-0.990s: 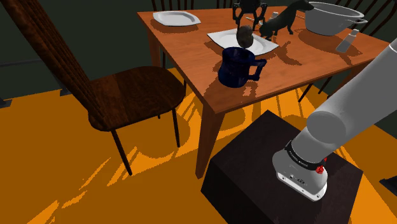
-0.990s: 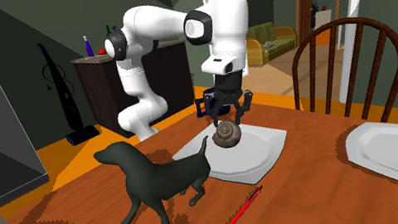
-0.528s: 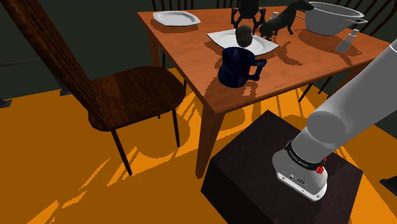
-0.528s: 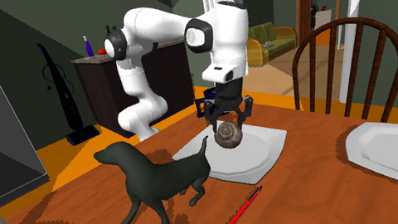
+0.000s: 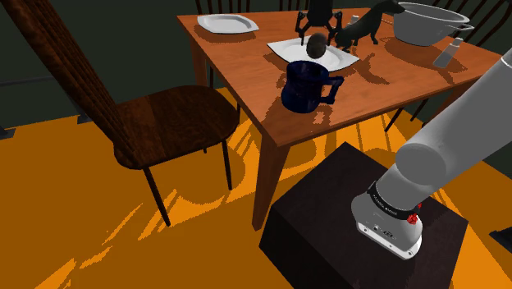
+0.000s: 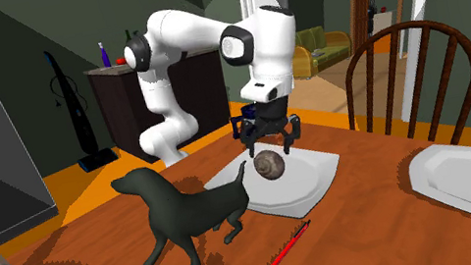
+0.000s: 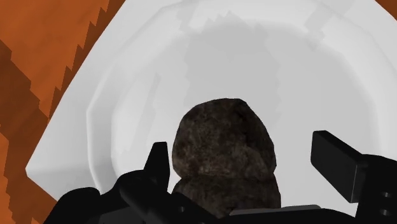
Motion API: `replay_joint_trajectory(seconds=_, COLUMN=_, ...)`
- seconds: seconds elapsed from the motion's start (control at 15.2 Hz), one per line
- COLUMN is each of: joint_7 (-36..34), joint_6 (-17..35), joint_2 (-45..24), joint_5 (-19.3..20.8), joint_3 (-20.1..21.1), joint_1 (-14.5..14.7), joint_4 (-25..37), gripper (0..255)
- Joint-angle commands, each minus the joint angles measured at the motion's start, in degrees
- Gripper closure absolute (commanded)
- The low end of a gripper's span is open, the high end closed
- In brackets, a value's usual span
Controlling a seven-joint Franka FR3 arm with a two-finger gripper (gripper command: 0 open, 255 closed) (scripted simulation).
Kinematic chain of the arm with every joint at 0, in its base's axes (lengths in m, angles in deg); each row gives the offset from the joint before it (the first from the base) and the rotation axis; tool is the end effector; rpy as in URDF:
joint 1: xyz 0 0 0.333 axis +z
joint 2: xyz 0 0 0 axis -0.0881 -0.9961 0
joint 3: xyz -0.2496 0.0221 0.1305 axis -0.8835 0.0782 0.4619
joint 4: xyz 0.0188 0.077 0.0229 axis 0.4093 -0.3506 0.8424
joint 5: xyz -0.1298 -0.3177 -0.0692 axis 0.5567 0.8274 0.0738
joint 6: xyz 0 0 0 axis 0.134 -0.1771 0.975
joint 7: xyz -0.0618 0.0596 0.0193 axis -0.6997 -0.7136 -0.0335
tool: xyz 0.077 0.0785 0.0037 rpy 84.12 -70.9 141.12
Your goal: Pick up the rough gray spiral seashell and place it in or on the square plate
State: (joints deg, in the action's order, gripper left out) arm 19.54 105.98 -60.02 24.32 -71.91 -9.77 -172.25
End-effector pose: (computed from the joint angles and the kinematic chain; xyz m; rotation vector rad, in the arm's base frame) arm 0.4743 -0.1344 0.5026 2.7192 -1.3589 -0.1776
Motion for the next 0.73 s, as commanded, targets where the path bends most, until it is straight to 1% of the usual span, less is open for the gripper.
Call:
replay_joint_trajectory(seconds=0.0, joint_7=0.0, joint_6=0.0, joint_2=0.0, joint_5=0.0, joint_3=0.0, joint_1=0.0, joint_4=0.0, gripper=0)
replay_joint_trajectory(seconds=0.07, joint_7=-0.1, joint_6=0.0, joint_2=0.0, joint_5=0.0, joint_3=0.1, joint_1=0.1, joint_4=0.0, gripper=0)
replay_joint_trajectory(seconds=0.33, joint_7=0.0, joint_6=-7.6, joint_2=-1.7, joint_5=-0.1, joint_3=0.3, joint_1=0.3, joint_4=9.2, gripper=0)
replay_joint_trajectory(seconds=0.66, joint_7=0.0, joint_6=-7.6, joint_2=-1.7, joint_5=-0.1, joint_3=0.3, joint_1=0.3, joint_4=9.2, gripper=0)
